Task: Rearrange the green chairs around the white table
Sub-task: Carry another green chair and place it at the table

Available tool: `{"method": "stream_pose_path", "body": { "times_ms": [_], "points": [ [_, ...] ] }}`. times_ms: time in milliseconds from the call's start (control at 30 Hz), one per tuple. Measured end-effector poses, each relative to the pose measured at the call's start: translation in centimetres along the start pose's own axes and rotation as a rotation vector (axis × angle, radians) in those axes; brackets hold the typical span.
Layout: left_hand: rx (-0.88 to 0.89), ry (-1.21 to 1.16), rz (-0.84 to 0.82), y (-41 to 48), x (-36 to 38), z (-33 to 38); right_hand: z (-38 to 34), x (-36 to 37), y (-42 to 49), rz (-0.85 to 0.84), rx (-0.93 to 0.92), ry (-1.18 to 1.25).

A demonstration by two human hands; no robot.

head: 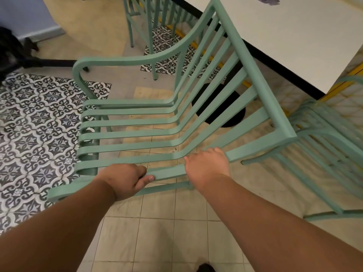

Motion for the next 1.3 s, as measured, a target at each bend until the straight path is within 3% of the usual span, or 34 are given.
{"method": "stream_pose_path", "body": {
  "times_ms": [267,500,800,967,1067,1133,1200,1300],
  "points": [
    [0.032,-0.008,0.042,-0.1,-0.3,-0.1,-0.5,-0.4,-0.1,-0.119,-0.063,-0.047],
    [0.037,0.055,-0.014,-1.7,-0.4,-5.3,-5.8,-1.2,-1.9,-0.185,-0.092,0.049],
    [0.038,0.069,0.041,-1.9,-1.0,-5.1,-6.3,-1.5,-2.0,-0.189,-0.112,0.017],
    [0.012,0.111,0.094,-1.8,-1.4,-5.0,-6.4,-1.6,-2.5,-0.271,-0.168,-0.025],
    [-0.028,0.154,0.131,-1.8,-1.6,-4.8,-6.2,-2.7,-3.3,-0.308,-0.216,0.091],
    [-0.075,0.161,0.116,-2.2,-0.9,-5.1,-5.1,-4.5,-3.5,-0.340,-0.175,0.384],
    [-0.103,0.167,0.123,-2.2,-1.3,-4.9,-1.4,-9.2,-2.3,-0.203,-0.113,0.554],
    [-0.126,0.147,0.125,-2.3,-1.4,-5.1,4.5,-16.4,1.1,0.068,-0.078,0.486]
  ]
}}
Point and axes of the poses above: each hand's wrist, its own y-axis towards the middle knuckle, its own x-axis out of the palm, z = x × y, the point moved 10 cm from there along y, towards the middle knuckle, and after that the axes turned 8 degrees about -y, right-handed, at the moved point
